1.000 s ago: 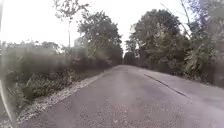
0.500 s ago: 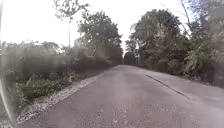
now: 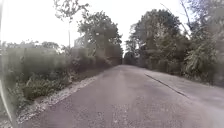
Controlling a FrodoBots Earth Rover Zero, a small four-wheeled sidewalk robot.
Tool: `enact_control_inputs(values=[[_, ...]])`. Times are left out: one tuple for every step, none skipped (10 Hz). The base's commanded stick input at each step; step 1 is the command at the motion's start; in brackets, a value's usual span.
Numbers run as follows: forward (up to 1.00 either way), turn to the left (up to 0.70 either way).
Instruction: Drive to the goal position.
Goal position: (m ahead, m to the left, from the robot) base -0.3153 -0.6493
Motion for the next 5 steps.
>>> enact_control_inputs(values=[[0.05, 0.0], [0.06, 0.0], [0.06, 0.0], [0.05, 0.0], [0.06, 0.0]])
